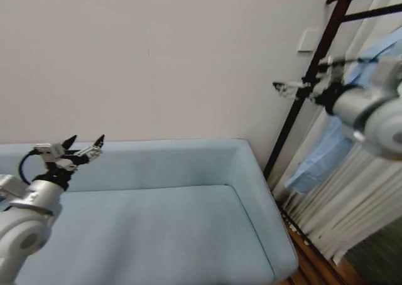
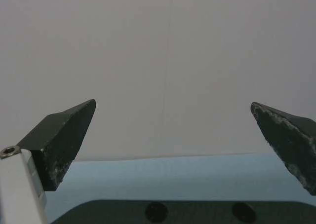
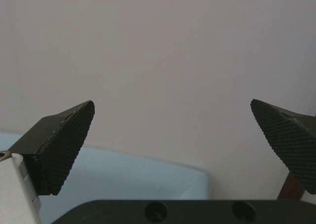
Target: Pick up the clothes from the sofa and hang them on the clothes hanger.
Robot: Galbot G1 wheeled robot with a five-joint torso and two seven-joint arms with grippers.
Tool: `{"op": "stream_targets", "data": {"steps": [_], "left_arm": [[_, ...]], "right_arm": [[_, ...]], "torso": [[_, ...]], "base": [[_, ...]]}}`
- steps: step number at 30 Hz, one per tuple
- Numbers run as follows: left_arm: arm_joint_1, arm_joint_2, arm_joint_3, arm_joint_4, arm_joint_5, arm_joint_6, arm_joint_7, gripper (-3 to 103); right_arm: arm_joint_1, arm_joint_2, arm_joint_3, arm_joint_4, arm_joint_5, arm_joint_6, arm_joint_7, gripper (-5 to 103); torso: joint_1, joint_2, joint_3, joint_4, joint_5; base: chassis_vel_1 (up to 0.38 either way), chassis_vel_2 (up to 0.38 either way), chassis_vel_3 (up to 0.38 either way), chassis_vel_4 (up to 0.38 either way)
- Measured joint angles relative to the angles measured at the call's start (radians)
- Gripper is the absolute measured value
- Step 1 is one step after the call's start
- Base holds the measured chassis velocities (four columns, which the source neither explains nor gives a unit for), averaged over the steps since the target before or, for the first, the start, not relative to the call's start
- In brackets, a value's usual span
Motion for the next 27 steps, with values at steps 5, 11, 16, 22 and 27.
{"op": "stream_targets", "data": {"steps": [5, 11, 16, 22, 27], "left_arm": [[0.119, -0.097, 0.002, -0.018, 0.105, -0.078, 0.006, 100], [0.169, -0.152, 0.039, -0.035, 0.179, -0.097, 0.017, 100], [0.166, -0.131, 0.045, -0.035, 0.186, -0.097, 0.016, 100], [0.182, -0.128, 0.04, -0.036, 0.192, -0.097, 0.016, 100], [0.192, -0.146, 0.04, -0.042, 0.195, -0.097, 0.017, 100]], "right_arm": [[0.027, -0.093, -0.252, 0.017, -0.184, 0.11, -0.245, 100], [0.07, -0.125, -0.471, -0.037, -0.324, 0.252, -0.294, 100], [0.043, -0.045, -0.436, -0.129, -0.341, 0.293, -0.269, 100], [0.017, 0.114, -0.363, -0.211, -0.306, 0.337, -0.207, 100], [-0.155, 0.232, -0.195, -0.265, -0.34, 0.401, -0.155, 100]], "torso": [[0.0, 0.0, 0.0, 0.0027, -0.0004], [0.0, 0.0, 0.0, 0.0013, -0.0002], [0.0, 0.0, 0.0, 0.0014, -0.0002], [0.0, 0.0, 0.0, 0.0025, -0.0007], [0.0, 0.0, 0.001, 0.0022, -0.0004]], "base": [[-0.015, -0.011, -0.025, -0.019], [0.0, 0.0, 0.0, 0.0], [0.0, 0.0, 0.0, 0.0], [0.0, 0.0, 0.0, 0.0], [0.0, 0.0, 0.0, 0.0]]}}
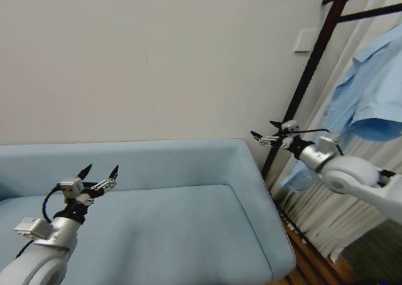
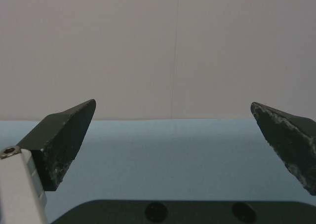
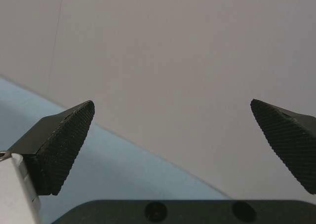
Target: Pick up the clothes from the sofa and hang them on the clothes hanger.
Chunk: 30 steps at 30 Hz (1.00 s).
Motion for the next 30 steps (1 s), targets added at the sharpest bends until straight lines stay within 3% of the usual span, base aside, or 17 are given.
{"op": "stream_targets", "data": {"steps": [1, 3, 6, 8, 10, 12, 16, 19, 22, 23, 25, 27, 28, 30], "left_arm": [[0.0, 0.0, 0.0, 0.0, 0.0, 0.0, 0.0, 100], [0.006, 0.006, -0.006, -0.002, 0.0, -0.003, 0.0, 100], [0.005, 0.029, -0.012, 0.005, -0.001, -0.006, 0.0, 100], [0.003, 0.035, -0.012, 0.008, -0.002, -0.006, 0.0, 100], [0.0, 0.046, -0.011, 0.009, -0.004, -0.006, -0.001, 100], [-0.001, 0.059, -0.011, 0.009, -0.008, -0.006, -0.001, 100], [0.0, 0.068, -0.012, 0.017, -0.01, -0.006, -0.002, 100], [0.002, 0.059, -0.013, 0.029, -0.01, -0.009, -0.002, 100], [0.028, 0.009, -0.005, 0.057, 0.003, -0.033, 0.007, 100], [0.028, 0.009, -0.005, 0.057, 0.003, -0.033, 0.007, 100], [0.075, -0.061, -0.007, 0.072, 0.05, -0.07, 0.026, 100], [0.126, -0.15, -0.018, 0.088, 0.12, -0.114, 0.031, 100], [0.126, -0.15, -0.018, 0.088, 0.12, -0.114, 0.031, 100], [0.149, -0.21, -0.018, 0.093, 0.174, -0.139, 0.037, 100]], "right_arm": [[0.0, 0.0, 0.0, 0.0, 0.0, 0.0, 0.0, 100], [-0.166, 0.012, 0.146, -0.02, -0.046, 0.03, 0.032, 100], [-0.344, 0.019, 0.222, -0.064, -0.087, 0.053, 0.03, 100], [-0.408, 0.03, 0.274, -0.083, -0.102, 0.062, 0.029, 100], [-0.589, 0.076, 0.439, -0.128, -0.139, 0.114, 0.096, 100], [-0.731, 0.134, 0.545, -0.165, -0.173, 0.158, 0.192, 100], [-0.896, 0.2, 0.657, -0.213, -0.222, 0.165, 0.244, 100], [-1.009, 0.23, 0.71, -0.253, -0.278, 0.194, 0.23, 100], [-1.297, 0.274, 0.888, -0.302, -0.407, 0.285, 0.197, 100], [-1.297, 0.274, 0.888, -0.302, -0.407, 0.285, 0.197, 100], [-1.514, 0.334, 1.089, -0.318, -0.499, 0.324, 0.173, 100], [-1.753, 0.438, 1.333, -0.303, -0.594, 0.313, 0.091, 100], [-1.753, 0.438, 1.333, -0.303, -0.594, 0.313, 0.091, 100], [-1.992, 0.576, 1.583, -0.218, -0.686, 0.232, -0.067, 100]], "torso": [[0.0, 0.0, 0.0, 0.0, 0.0], [0.0, 0.0, -0.001, 0.0001, -0.0016], [0.0, 0.0, 0.0, -0.0003, 0.0021], [0.0, 0.0, 0.0, -0.0015, 0.0008], [0.0, 0.0, 0.0, -0.0009, -0.0019], [0.0, 0.0, 0.0, 0.0002, 0.0013], [0.0, 0.0, 0.0, 0.0003, -0.0012], [0.0, 0.0, 0.0, 0.0, 0.0002], [0.0, 0.0, 0.0, -0.0008, -0.0006], [0.0, 0.0, 0.0, -0.0008, -0.0006], [0.0, 0.0, 0.0, -0.0009, 0.0004], [0.0, 0.0, 0.0, 0.0002, -0.0002], [0.0, 0.0, 0.0, 0.0002, -0.0002], [0.0, 0.0, 0.0, 0.0014, 0.0011]], "base": [[0.0, 0.0, 0.0, 0.0], [0.0, 0.0, 0.0, 0.0], [0.0, 0.0, 0.0, 0.0], [0.0, 0.0, 0.0, 0.0], [0.0, 0.0, 0.0, 0.0], [0.0, 0.0, 0.0, 0.0], [0.0, 0.0, 0.0, 0.0], [0.0, 0.0, 0.0, 0.0], [0.0, 0.0, 0.0, 0.0], [0.0, 0.0, 0.0, 0.0], [0.0, 0.0, 0.0, 0.0], [0.0, 0.0, 0.0, 0.0], [0.0, 0.0, 0.0, 0.0], [0.0, 0.0, 0.0, 0.0]]}}
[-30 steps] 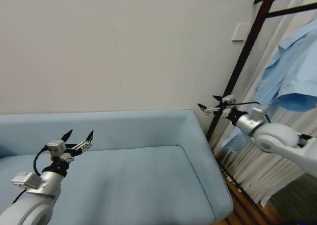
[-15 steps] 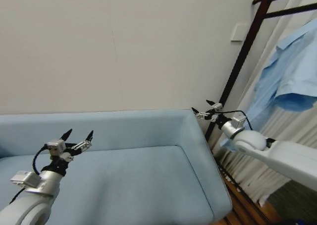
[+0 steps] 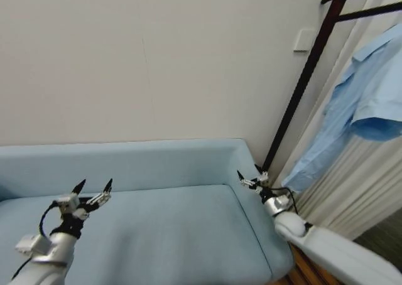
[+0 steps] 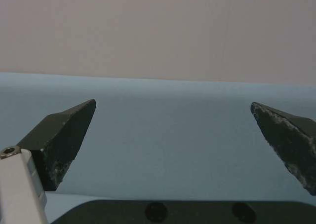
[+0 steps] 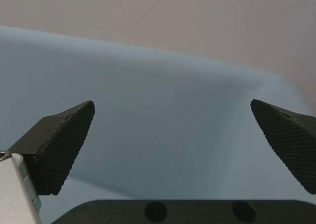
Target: Pick up the clothes from the sofa and hang them on the clothes hanger.
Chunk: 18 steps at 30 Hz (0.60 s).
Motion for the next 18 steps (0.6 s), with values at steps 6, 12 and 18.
{"op": "stream_targets", "data": {"steps": [6, 12, 18], "left_arm": [[0.04, -0.112, 0.015, -0.027, 0.098, -0.062, 0.032, 100], [0.092, -0.224, 0.022, -0.028, 0.17, -0.117, 0.074, 100], [0.134, -0.254, 0.042, -0.048, 0.165, -0.128, 0.106, 100]], "right_arm": [[-0.383, 0.288, 0.468, 0.346, -0.147, -0.194, -0.116, 100], [-0.535, 0.504, 0.56, 0.585, -0.269, -0.369, -0.152, 100], [-0.599, 0.631, 0.489, 0.614, -0.344, -0.357, -0.167, 100]], "torso": [[0.0, 0.0, 0.0, -0.003, -0.0005], [0.0, 0.0, 0.0, -0.0011, -0.0011], [0.0, 0.0, 0.0, -0.0014, -0.0013]], "base": [[0.0, 0.0, 0.0, 0.0], [0.0, 0.0, 0.0, 0.0], [0.0, 0.0, 0.0, 0.0]]}}
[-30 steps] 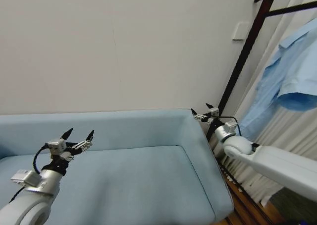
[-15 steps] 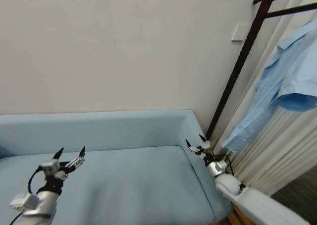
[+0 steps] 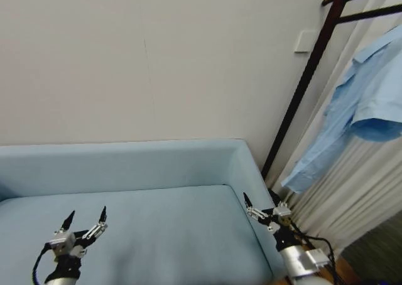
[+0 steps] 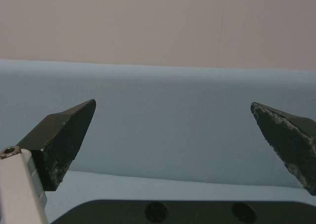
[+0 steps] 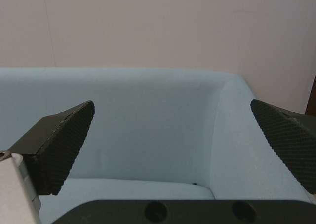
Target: Pick up the clothes from the sofa and hang them on the clothes hanger.
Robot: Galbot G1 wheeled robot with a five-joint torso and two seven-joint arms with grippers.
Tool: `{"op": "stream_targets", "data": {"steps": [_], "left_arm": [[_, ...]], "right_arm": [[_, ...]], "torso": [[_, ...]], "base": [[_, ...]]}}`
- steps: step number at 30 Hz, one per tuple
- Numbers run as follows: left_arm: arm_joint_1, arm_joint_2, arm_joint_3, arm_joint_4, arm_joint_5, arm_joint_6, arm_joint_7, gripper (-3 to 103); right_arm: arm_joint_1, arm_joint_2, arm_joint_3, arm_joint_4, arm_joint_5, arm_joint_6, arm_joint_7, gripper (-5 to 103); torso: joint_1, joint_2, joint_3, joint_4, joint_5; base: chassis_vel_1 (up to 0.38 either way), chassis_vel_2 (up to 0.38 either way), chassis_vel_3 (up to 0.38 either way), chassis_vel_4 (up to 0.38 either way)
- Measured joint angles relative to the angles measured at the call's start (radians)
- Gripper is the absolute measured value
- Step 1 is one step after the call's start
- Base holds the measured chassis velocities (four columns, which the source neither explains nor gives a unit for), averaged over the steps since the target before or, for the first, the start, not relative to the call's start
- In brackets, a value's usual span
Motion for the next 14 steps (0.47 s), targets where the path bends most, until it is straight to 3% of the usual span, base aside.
{"op": "stream_targets", "data": {"steps": [5, 14], "left_arm": [[-0.037, 0.032, 0.006, -0.011, -0.024, 0.072, -0.021, 100], [-0.043, 0.038, 0.006, -0.011, -0.027, 0.083, -0.027, 100]], "right_arm": [[0.026, 0.025, -0.013, -0.007, -0.05, 0.02, 0.035, 100], [0.034, 0.02, -0.013, -0.012, -0.052, 0.022, 0.042, 100]], "torso": [[0.0, 0.0, 0.0, -0.0005, -0.0001], [0.0, 0.0, 0.0, -0.0003, 0.0001]], "base": [[0.0, 0.0, 0.0, 0.0], [0.0, 0.0, 0.0, 0.0]]}}
